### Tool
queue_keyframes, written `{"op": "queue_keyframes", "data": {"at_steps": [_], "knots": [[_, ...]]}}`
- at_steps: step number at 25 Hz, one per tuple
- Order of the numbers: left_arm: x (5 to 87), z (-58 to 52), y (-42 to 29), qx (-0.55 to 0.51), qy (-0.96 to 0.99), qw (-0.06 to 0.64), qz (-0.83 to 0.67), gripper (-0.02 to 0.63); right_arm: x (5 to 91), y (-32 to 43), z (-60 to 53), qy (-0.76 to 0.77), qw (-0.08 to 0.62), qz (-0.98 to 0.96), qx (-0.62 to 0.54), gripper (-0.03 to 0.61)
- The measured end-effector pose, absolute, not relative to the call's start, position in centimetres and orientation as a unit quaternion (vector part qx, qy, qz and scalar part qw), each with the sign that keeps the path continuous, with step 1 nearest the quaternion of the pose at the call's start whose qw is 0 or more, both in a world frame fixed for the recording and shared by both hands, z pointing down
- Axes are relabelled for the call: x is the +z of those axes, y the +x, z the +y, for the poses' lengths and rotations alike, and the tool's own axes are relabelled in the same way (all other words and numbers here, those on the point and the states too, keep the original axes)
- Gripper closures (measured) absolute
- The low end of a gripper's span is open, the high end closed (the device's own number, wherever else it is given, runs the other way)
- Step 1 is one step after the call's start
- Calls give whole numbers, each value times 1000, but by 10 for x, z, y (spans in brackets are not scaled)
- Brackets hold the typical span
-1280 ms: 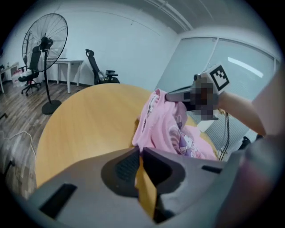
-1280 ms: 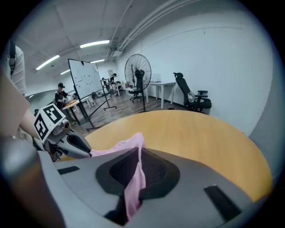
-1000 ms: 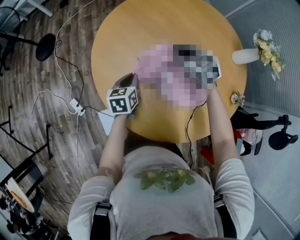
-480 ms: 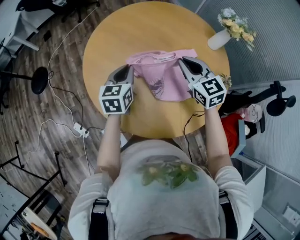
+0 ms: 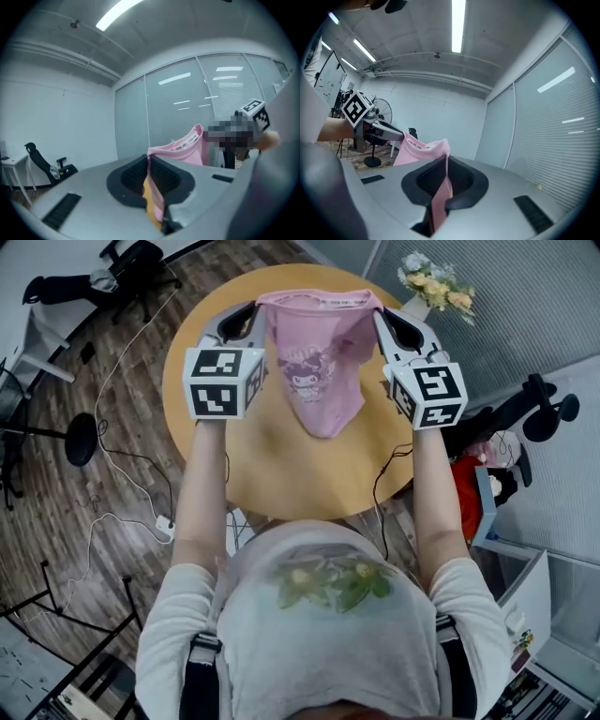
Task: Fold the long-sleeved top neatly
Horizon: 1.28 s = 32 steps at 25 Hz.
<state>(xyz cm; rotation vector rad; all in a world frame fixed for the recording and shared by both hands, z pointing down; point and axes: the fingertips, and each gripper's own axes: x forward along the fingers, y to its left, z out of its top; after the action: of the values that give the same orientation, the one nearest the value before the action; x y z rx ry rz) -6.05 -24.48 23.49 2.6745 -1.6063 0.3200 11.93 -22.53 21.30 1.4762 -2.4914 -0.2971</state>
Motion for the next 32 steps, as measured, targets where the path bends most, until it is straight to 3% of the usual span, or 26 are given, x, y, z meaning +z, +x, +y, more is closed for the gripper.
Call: {"op": "queue_keyframes", "data": {"at_steps": [6, 10, 13, 20, 26, 27, 28, 29, 30, 32], "knots": [[146, -237, -54, 80, 851, -94, -510, 591, 130, 126, -217, 528, 97, -819, -203, 552], [141, -207, -53, 83, 858, -124, -492, 591, 137, 123, -192, 514, 113, -817, -236, 552], [212, -184, -56, 134, 873, -81, -462, 591, 210, 118, -171, 483, 154, -840, -192, 552], [437, -110, -63, 270, 872, 87, -398, 591, 423, 107, -104, 426, 250, -869, 20, 552], [536, -55, -49, 324, 868, 166, -338, 591, 528, 111, -58, 384, 305, -860, 142, 551], [544, -49, -47, 328, 868, 184, -325, 574, 536, 110, -53, 374, 305, -861, 160, 551], [551, -44, -45, 337, 867, 195, -310, 519, 541, 110, -48, 362, 305, -863, 176, 546], [558, -39, -44, 353, 866, 195, -295, 472, 545, 111, -43, 350, 306, -865, 190, 508], [566, -35, -45, 374, 864, 185, -282, 435, 549, 113, -39, 337, 312, -865, 201, 429], [584, -28, -51, 425, 854, 144, -262, 384, 559, 121, -30, 312, 339, -863, 208, 375]]}}
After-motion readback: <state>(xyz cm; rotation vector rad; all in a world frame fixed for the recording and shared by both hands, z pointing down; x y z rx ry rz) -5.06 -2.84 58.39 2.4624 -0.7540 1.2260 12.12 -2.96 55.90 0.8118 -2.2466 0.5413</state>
